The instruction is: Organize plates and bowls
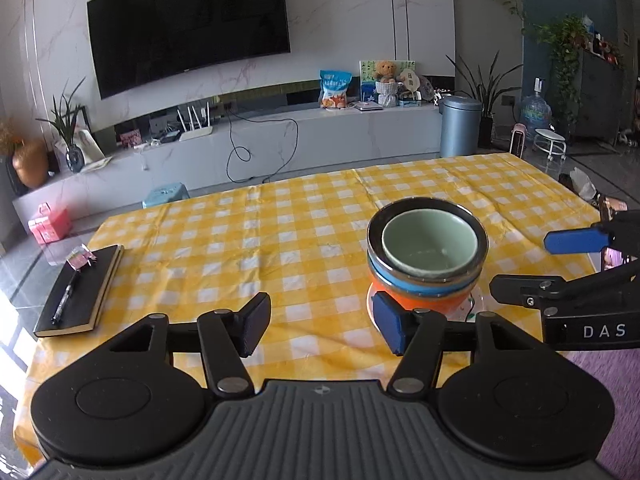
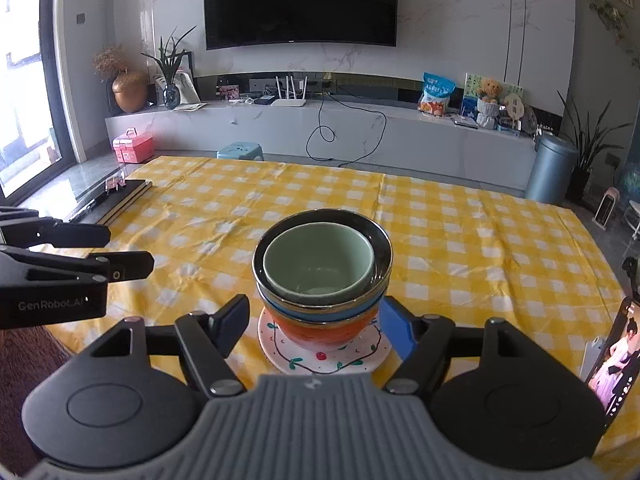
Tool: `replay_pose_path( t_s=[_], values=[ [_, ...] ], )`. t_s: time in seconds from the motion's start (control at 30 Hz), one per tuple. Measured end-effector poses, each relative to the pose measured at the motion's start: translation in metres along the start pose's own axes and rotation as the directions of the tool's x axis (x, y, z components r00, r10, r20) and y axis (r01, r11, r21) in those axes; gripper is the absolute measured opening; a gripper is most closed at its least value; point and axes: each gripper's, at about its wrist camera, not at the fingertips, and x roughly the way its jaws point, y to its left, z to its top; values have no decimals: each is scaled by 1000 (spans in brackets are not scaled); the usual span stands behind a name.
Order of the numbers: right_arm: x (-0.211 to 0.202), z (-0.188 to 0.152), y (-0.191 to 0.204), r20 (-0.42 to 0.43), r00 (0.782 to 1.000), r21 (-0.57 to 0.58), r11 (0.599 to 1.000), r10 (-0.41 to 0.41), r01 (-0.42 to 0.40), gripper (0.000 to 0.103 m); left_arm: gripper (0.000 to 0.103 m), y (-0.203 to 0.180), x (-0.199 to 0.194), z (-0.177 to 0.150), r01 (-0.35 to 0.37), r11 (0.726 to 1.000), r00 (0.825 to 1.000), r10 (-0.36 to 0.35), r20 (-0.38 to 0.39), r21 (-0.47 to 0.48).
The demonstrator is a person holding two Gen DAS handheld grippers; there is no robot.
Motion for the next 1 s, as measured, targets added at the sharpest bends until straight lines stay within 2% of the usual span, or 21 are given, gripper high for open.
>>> replay_pose_path(
  t_s=[0.13, 0.3, 0.67, 1.0],
  values=[
    [-5, -14, 6, 22, 1000, -51, 999, -11, 12, 76, 72, -3, -1, -11, 5, 1000, 1000, -5, -16, 13],
    [-9, -26, 8, 59, 998, -93, 996, -7, 12, 78, 77, -10, 2, -20, -34, 997, 999, 36, -25, 67],
    [7, -37, -1, 19, 1000, -20, 1000, 23, -22, 79, 78, -9, 19, -40, -50, 995, 995, 57, -79, 82],
    [12, -41, 6, 18, 999, -30, 999, 39, -39, 79, 78, -8, 23, -43, -58, 994, 994, 66, -84, 95]
  ],
)
